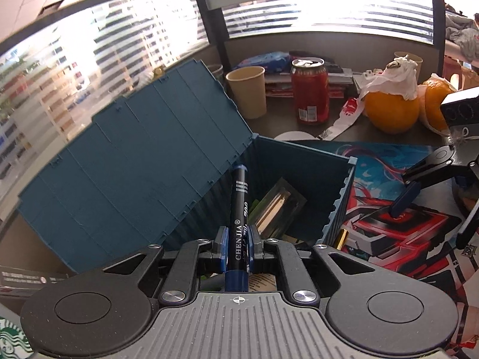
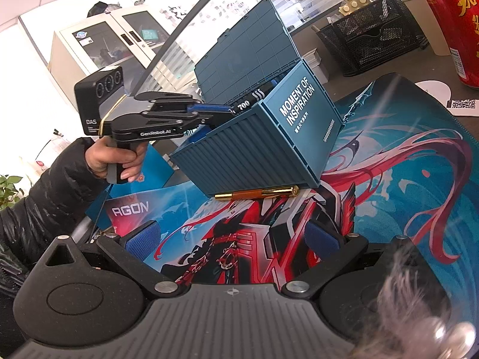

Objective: Organize rigid objects
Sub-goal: 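Carry the blue-capped pen into the teal box and open the left tool, then withdraw the left tool while moving the right tool to the orange pen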

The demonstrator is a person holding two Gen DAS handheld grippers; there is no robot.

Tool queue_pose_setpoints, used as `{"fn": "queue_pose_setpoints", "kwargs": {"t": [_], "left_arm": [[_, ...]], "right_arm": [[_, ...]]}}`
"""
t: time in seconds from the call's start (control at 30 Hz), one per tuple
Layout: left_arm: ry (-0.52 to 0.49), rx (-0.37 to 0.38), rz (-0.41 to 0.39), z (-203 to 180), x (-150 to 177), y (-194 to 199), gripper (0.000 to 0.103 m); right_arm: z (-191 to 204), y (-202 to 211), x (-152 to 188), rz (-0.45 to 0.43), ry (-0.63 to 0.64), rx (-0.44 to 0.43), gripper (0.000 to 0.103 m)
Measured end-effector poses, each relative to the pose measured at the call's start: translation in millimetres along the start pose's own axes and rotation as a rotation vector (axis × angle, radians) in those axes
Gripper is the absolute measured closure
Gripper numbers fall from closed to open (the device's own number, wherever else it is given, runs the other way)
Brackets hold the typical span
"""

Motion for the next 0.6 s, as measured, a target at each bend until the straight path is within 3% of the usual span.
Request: {"fn": "queue_pose_setpoints", "kwargs": {"t": [0.27,0.47,0.57,0.6], "left_arm": [[0.022,0.038,0.010,5,0,-12,0.091],[0.013,0.035,-0.022,-5,0,5,0.084],[0.007,0.015,-0.043,-14,2,19,0.071],[0.011,0.010,-0.053,-17,3,25,0.062]], "right_arm": [[0,-1,0,0.000,-0.001,0.000,0.000],[-1,-2,0,0.001,0.002,0.001,0.000],[-1,-2,0,0.003,0.004,0.004,0.000],[-1,-2,0,0.004,0.006,0.006,0.000]]}}
Point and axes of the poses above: each gripper's, at about its wrist camera, not at the fingertips, and y roughly against the way its jaws point, z to its left, x to its underside, the point moved 1 cm from there along -y, roughly the way its jaws point, and after that the axes turned 13 degrees about x, right-handed, at the moved point
